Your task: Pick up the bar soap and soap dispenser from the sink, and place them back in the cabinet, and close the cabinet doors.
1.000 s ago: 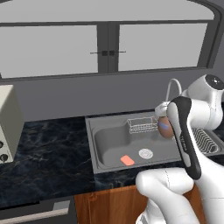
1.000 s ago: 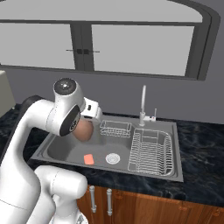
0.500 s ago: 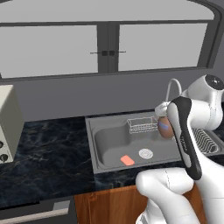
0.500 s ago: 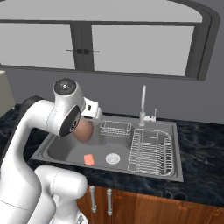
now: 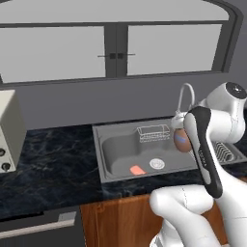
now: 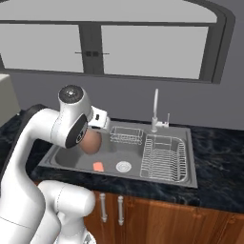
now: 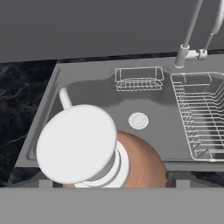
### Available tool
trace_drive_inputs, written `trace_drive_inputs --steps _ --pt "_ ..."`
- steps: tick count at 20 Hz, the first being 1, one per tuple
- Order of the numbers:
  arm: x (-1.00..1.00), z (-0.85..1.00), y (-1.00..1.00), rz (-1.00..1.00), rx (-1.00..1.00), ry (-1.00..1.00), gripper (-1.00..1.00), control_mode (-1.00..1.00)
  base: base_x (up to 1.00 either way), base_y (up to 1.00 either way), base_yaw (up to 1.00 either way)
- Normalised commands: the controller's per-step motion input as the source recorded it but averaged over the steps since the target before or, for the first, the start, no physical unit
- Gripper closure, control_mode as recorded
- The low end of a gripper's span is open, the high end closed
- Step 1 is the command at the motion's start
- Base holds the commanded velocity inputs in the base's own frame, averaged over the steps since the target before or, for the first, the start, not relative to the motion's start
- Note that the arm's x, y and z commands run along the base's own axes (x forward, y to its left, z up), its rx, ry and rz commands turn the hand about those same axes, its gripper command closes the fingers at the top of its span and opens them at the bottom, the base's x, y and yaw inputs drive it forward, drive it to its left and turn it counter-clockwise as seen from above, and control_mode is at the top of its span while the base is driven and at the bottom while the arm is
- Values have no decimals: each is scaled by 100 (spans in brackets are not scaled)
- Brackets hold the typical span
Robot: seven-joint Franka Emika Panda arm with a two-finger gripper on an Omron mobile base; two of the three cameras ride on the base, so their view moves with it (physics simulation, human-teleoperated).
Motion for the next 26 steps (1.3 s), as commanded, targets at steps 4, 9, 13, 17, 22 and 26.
trace_drive_inputs --steps 4,9,13,17,22,26 --pt "0 0 0 0 0 0 100 100 -52 -13 -2" --pt "0 0 0 0 0 0 100 100 -50 -19 -4" --pt "0 0 0 0 0 0 100 100 -49 -20 -4" --pt "0 0 0 0 0 0 100 100 -44 -18 -3" --pt "0 0 0 0 0 0 100 100 -11 -31 -1" --pt "0 0 0 0 0 0 100 100 -7 -46 0"
